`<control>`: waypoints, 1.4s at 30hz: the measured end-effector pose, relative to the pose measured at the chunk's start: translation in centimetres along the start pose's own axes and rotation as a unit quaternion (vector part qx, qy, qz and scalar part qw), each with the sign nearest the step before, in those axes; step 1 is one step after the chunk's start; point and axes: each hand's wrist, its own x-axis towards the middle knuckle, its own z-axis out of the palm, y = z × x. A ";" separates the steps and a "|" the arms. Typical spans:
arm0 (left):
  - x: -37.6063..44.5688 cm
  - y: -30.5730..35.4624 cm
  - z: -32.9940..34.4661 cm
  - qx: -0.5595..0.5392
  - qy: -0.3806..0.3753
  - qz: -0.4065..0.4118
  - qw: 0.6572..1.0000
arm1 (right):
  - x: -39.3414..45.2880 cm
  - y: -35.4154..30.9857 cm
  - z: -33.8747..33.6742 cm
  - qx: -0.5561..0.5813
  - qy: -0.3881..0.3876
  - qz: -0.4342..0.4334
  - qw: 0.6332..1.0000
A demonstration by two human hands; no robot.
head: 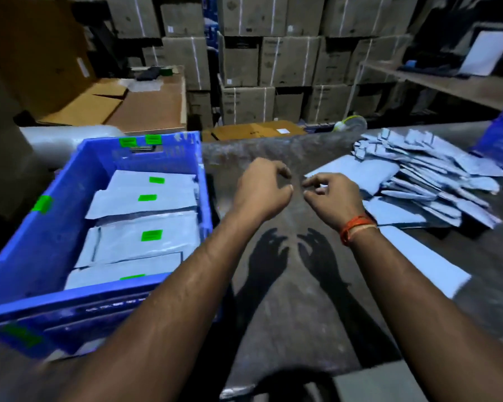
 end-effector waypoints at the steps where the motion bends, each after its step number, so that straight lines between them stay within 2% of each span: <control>1: -0.1 1.2 1.9 -0.006 -0.010 -0.009 1.000 | -0.2 2.2 -1.2 0.000 0.000 0.010 1.000; 5: -0.8 6.0 10.2 -0.031 -0.063 -0.060 0.996 | -1.0 11.1 -5.1 -0.034 -0.017 0.049 0.998; 9: -1.6 9.6 18.1 -0.052 -0.121 -0.101 0.986 | -1.5 20.1 -7.2 -0.108 -0.075 0.069 0.989; 14: -3.0 11.4 24.7 -0.055 -0.141 -0.156 0.976 | -3.6 27.2 -8.9 -0.256 -0.197 0.083 0.943; 18: -3.9 11.8 27.4 -0.072 -0.149 -0.172 0.971 | -4.2 30.3 -9.6 -0.275 -0.269 0.112 0.916; 23: -4.3 12.6 28.6 -0.035 -0.140 -0.145 0.979 | -3.7 31.9 -10.2 -0.291 -0.294 0.043 0.909; 27: -4.1 13.1 29.4 0.030 -0.127 -0.095 0.987 | -2.2 33.1 -12.4 -0.196 -0.309 -0.033 0.930; 30: -2.8 13.7 30.6 -0.008 -0.106 -0.041 0.993 | -1.3 34.2 -15.8 -0.080 -0.282 -0.035 0.955; 32: -1.4 14.9 31.3 -0.077 -0.138 -0.013 0.987 | -1.0 35.8 -18.7 -0.027 -0.238 -0.003 0.971; 33: -0.8 15.6 31.8 -0.152 -0.167 -0.014 0.974 | -0.9 37.0 -20.2 0.000 -0.210 0.021 0.977; 35: 0.0 18.2 32.8 -0.315 -0.224 -0.057 0.920 | -0.8 39.5 -23.3 0.076 -0.152 0.071 0.983; 36: 0.3 19.4 33.6 -0.363 -0.230 -0.073 0.900 | -0.9 40.8 -24.8 0.119 -0.116 0.093 0.982; 40: 0.4 24.4 38.7 -0.431 -0.214 -0.088 0.872 | -1.7 45.4 -28.8 0.233 0.030 0.166 0.958; 42: 0.9 27.2 40.9 -0.413 -0.198 -0.088 0.885 | -1.4 48.1 -29.8 0.244 0.081 0.181 0.949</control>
